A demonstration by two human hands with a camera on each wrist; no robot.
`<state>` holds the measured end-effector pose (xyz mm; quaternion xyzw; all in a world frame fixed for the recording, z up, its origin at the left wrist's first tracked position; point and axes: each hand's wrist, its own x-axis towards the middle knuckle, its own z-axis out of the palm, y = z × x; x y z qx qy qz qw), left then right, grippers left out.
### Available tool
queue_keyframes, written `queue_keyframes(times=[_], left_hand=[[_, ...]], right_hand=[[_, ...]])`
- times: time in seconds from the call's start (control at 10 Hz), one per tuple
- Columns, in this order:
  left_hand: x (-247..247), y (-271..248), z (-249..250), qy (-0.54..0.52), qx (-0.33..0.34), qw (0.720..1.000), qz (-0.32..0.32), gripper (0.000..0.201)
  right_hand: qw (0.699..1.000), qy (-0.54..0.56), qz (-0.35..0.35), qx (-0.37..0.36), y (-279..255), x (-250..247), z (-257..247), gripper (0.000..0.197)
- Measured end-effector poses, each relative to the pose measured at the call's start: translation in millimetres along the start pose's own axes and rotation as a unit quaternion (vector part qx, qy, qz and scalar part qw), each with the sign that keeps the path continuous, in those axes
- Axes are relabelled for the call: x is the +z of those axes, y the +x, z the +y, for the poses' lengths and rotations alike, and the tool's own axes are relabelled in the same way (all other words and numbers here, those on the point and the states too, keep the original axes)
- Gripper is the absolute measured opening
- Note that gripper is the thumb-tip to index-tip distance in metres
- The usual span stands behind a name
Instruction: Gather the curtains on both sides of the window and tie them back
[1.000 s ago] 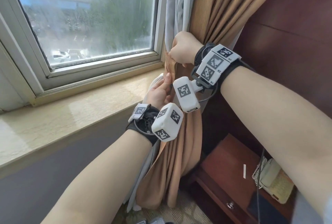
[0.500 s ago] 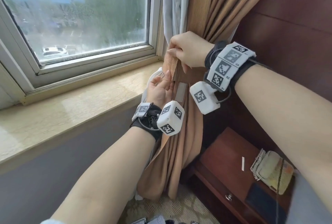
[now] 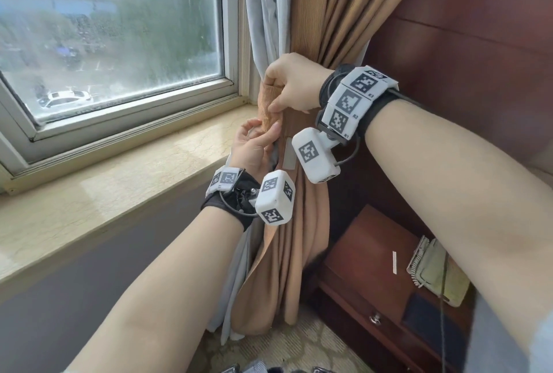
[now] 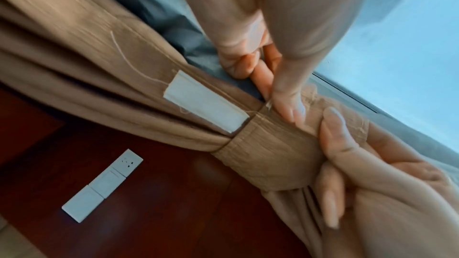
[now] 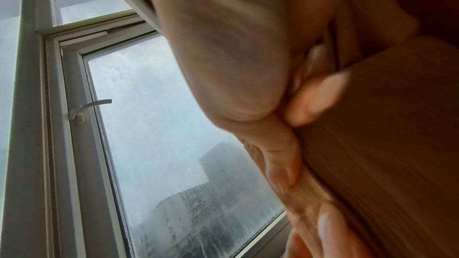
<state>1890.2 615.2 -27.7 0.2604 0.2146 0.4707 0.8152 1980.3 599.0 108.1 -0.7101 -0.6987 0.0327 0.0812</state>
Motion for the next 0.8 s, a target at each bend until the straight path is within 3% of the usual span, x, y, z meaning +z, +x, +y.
queue_keyframes(times=[0.1,0.2,0.4,0.6,0.7,0.8], left_hand=[[-1,-1,0,-0.008,0.001,1.000,-0.002,0.033],[-1,-6,0,-0.007,0.005,1.000,-0.016,0.031],[1,-12,6,0.007,-0.003,1.000,-0.013,0.033],[-6,-22,13,0.013,0.000,1.000,-0.019,0.021],[-13,-22,22,0.117,-0.002,0.993,0.008,0.012],[-13,-24,41,0.245,0.011,0.969,0.031,0.026]], right_hand=[[1.000,0.021,-0.010,-0.009,-1,-1,4,0.016],[1.000,0.017,-0.012,-0.013,-4,-2,3,0.012],[0.999,-0.029,0.037,0.009,-9,6,-5,0.020],[0.996,0.025,0.052,0.071,-26,11,-18,0.020],[0.993,0.032,0.067,0.097,-41,13,-30,0.027],[0.983,0.033,0.137,0.115,-61,13,-40,0.032]])
